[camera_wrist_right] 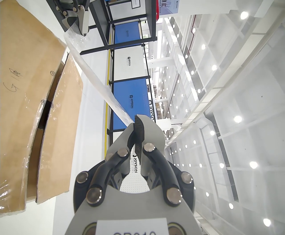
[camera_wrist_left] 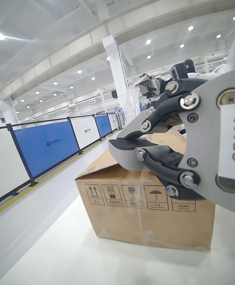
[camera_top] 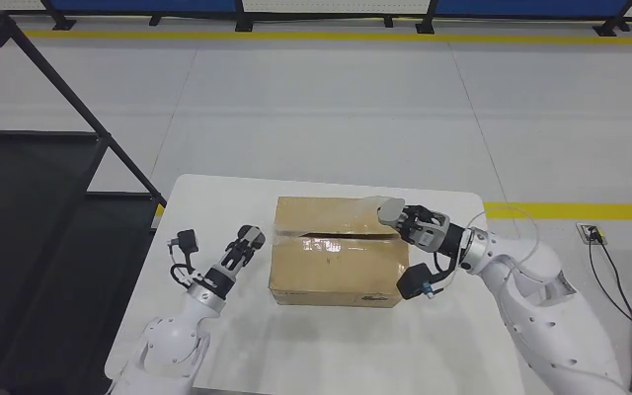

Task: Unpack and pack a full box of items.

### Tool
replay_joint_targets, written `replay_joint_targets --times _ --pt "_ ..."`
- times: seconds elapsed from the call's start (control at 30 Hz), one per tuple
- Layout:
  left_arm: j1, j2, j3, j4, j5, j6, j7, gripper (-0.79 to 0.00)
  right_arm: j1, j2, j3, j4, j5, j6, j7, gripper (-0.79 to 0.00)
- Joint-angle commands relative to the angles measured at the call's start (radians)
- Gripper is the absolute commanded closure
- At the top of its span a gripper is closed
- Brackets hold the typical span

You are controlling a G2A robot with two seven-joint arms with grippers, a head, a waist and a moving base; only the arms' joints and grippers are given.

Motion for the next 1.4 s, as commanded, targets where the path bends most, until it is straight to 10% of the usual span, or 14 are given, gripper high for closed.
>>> replay_joint_targets --times 0.0,0.83,1.37 --pt "-0.003 -0.001 0.005 0.009 0.003 0.004 0.005 0.000 0.001 0.001 0.001 0.006 -0.002 0.000 0.004 0.000" --pt "-0.043 -0.016 0.033 0.073 0.011 0.021 0.022 0.000 0.023 -0.002 -0.043 0.117 0.019 0.028 0.038 0.000" --pt "-0.051 -0.021 0.031 0.091 0.014 0.029 0.013 -0.354 0.036 0.001 -0.049 0.153 0.028 0.031 0.026 0.000"
